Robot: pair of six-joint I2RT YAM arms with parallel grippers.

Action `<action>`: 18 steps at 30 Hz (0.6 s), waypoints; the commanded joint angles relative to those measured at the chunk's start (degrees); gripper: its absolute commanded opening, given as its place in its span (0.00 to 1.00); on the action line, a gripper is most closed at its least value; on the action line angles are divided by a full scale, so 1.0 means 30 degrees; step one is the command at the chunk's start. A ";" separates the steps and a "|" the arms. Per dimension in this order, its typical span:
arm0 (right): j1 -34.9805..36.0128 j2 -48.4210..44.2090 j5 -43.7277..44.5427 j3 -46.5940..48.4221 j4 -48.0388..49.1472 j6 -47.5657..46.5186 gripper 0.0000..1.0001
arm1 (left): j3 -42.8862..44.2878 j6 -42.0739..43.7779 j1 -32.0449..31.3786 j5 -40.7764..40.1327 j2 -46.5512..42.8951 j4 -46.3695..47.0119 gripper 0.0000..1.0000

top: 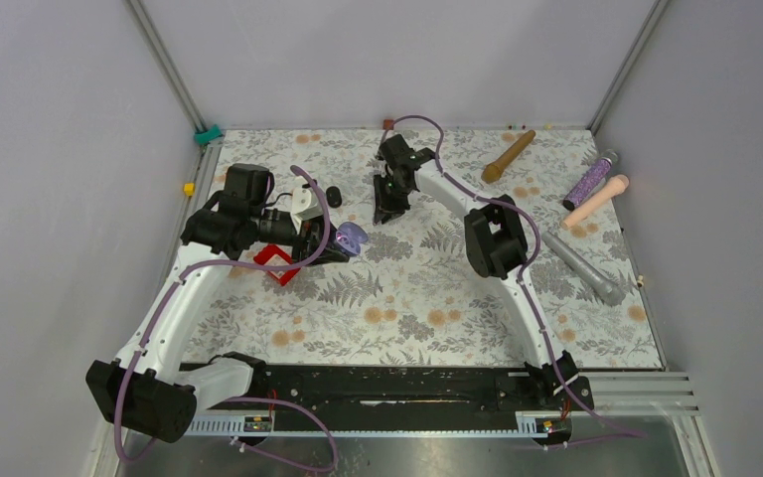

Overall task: Insert the wireless bluetooth earbuds into the charging case
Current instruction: Move the earbud to the center of the board.

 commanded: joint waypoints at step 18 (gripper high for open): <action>-0.3996 -1.2282 -0.1965 -1.8661 0.8406 0.3632 0.27 | 0.0446 0.0784 0.0056 0.1903 -0.0149 0.0334 0.00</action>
